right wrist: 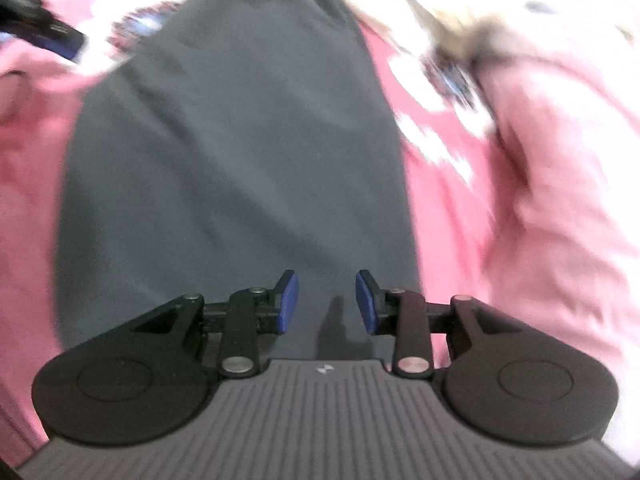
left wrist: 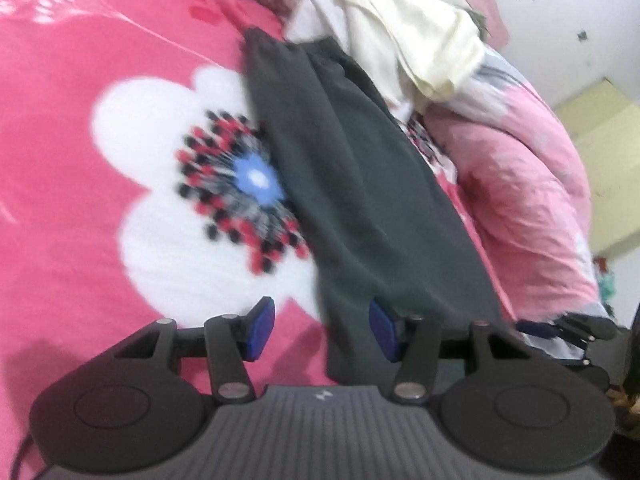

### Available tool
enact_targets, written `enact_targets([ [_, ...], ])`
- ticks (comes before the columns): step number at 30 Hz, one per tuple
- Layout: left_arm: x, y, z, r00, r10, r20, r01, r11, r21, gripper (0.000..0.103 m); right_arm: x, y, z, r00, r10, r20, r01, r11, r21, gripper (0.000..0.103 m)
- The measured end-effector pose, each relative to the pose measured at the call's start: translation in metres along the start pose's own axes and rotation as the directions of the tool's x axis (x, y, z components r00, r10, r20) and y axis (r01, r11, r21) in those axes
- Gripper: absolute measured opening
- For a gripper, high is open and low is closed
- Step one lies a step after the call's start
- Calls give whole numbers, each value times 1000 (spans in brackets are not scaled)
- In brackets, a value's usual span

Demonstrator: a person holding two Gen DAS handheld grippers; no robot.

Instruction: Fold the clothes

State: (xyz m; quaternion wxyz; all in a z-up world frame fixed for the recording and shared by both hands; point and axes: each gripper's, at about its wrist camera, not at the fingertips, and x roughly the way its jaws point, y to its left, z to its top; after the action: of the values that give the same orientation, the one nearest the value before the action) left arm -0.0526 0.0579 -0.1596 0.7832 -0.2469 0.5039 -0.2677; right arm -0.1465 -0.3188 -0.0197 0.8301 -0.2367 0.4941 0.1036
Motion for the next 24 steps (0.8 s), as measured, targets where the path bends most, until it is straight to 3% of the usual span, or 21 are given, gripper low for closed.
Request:
enact_targets([
  [5, 24, -10, -3, 996, -30, -83, 30, 1000, -2, 52, -5, 51, 15, 980, 190, 53, -180, 972, -150, 35],
  [7, 31, -12, -5, 995, -26, -99, 26, 1000, 4, 51, -4, 73, 15, 973, 226, 44, -210, 949, -234, 40],
  [11, 39, -13, -8, 992, -32, -123, 33, 999, 7, 51, 15, 92, 14, 960, 278, 6, -261, 908, -326, 41],
  [16, 40, -10, -8, 991, -41, -131, 40, 999, -4, 51, 7, 111, 5, 957, 290, -8, -270, 880, -392, 42],
  [24, 36, -2, -14, 990, -63, -124, 53, 995, -81, 48, 4, 108, 8, 965, 263, 24, -233, 890, -393, 45],
])
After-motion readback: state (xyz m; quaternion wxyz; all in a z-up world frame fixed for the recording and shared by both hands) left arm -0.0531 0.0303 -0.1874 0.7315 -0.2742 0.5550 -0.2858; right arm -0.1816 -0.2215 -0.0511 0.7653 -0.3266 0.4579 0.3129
